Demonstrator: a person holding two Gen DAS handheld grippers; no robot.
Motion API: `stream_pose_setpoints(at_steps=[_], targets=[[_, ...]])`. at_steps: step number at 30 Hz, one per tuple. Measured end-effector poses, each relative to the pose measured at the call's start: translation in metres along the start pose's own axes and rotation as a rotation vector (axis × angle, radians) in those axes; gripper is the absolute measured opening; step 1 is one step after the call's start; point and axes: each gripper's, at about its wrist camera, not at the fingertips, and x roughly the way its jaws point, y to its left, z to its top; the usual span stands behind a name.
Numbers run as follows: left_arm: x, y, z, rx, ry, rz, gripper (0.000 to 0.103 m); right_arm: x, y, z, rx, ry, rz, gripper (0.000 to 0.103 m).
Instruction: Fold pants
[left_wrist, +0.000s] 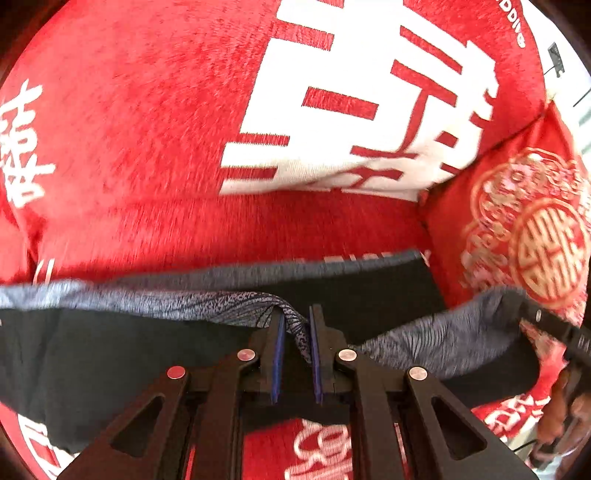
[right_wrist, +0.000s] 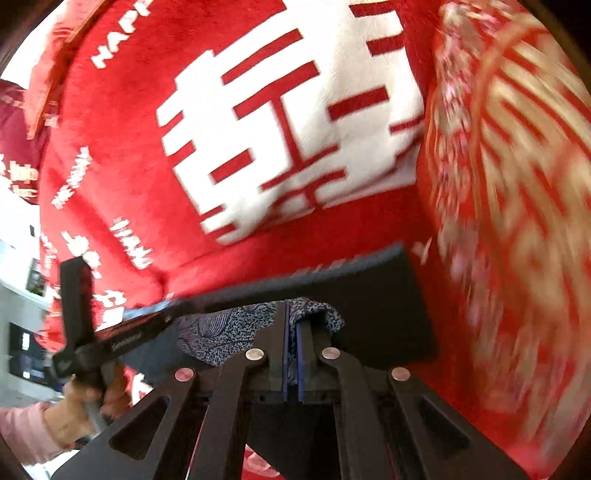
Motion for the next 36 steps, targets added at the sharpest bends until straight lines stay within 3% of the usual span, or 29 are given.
stream_pose_setpoints(at_steps=[5, 7, 8, 9, 10, 11, 12, 15, 17, 19, 21, 23, 26, 28, 29, 33, 36], targets=[[0.030, -0.006, 0.013, 0.032, 0.012, 0.082, 0.016, 0.058, -0.009, 0.028, -0.113, 0.115, -0.145, 0.003], [0.038, -0.007, 0.013, 0.056, 0.034, 0.160, 0.041, 0.075, -0.022, 0.031, -0.091, 0.155, -0.157, 0.005], [0.037, -0.006, 0.011, 0.059, 0.025, 0.200, 0.060, 0.080, -0.030, 0.033, -0.066, 0.163, -0.169, 0.005], [0.035, -0.003, 0.010, 0.060, 0.010, 0.212, 0.062, 0.081, -0.035, 0.035, -0.053, 0.164, -0.181, 0.008], [0.032, 0.000, 0.009, 0.064, 0.012, 0.214, 0.062, 0.082, -0.041, 0.037, -0.040, 0.166, -0.209, 0.012], [0.030, 0.002, 0.007, 0.067, 0.017, 0.217, 0.062, 0.080, -0.044, 0.039, -0.036, 0.159, -0.230, 0.025], [0.026, 0.006, 0.006, 0.068, 0.018, 0.228, 0.062, 0.073, -0.044, 0.040, -0.047, 0.133, -0.250, 0.046], [0.022, 0.014, 0.000, 0.084, 0.032, 0.274, 0.062, 0.047, -0.026, 0.041, -0.111, 0.049, -0.257, 0.058], [0.027, 0.017, -0.005, 0.095, 0.052, 0.305, 0.068, 0.032, -0.012, 0.034, -0.158, 0.012, -0.238, 0.058], [0.037, 0.021, -0.011, 0.099, 0.081, 0.328, 0.068, 0.034, -0.005, 0.028, -0.180, 0.039, -0.212, 0.054], [0.052, 0.022, -0.018, 0.108, 0.117, 0.332, 0.068, 0.052, -0.003, 0.020, -0.207, 0.101, -0.221, 0.039], [0.069, 0.024, -0.025, 0.117, 0.136, 0.372, 0.068, 0.081, -0.012, 0.014, -0.184, 0.156, -0.242, 0.039], [0.080, 0.031, -0.030, 0.065, 0.138, 0.371, 0.069, 0.112, -0.022, 0.017, -0.150, 0.171, -0.272, 0.039], [0.081, 0.035, -0.030, 0.046, 0.115, 0.386, 0.080, 0.126, -0.031, 0.023, -0.133, 0.184, -0.275, 0.039], [0.082, 0.038, -0.030, 0.041, 0.109, 0.396, 0.086, 0.135, -0.036, 0.028, -0.124, 0.189, -0.291, 0.036], [0.080, 0.052, -0.030, -0.009, 0.120, 0.352, 0.086, 0.148, -0.042, 0.042, -0.125, 0.180, -0.353, 0.029], [0.074, 0.055, -0.034, -0.003, 0.130, 0.374, 0.086, 0.152, -0.031, 0.044, -0.176, 0.175, -0.455, 0.029]])
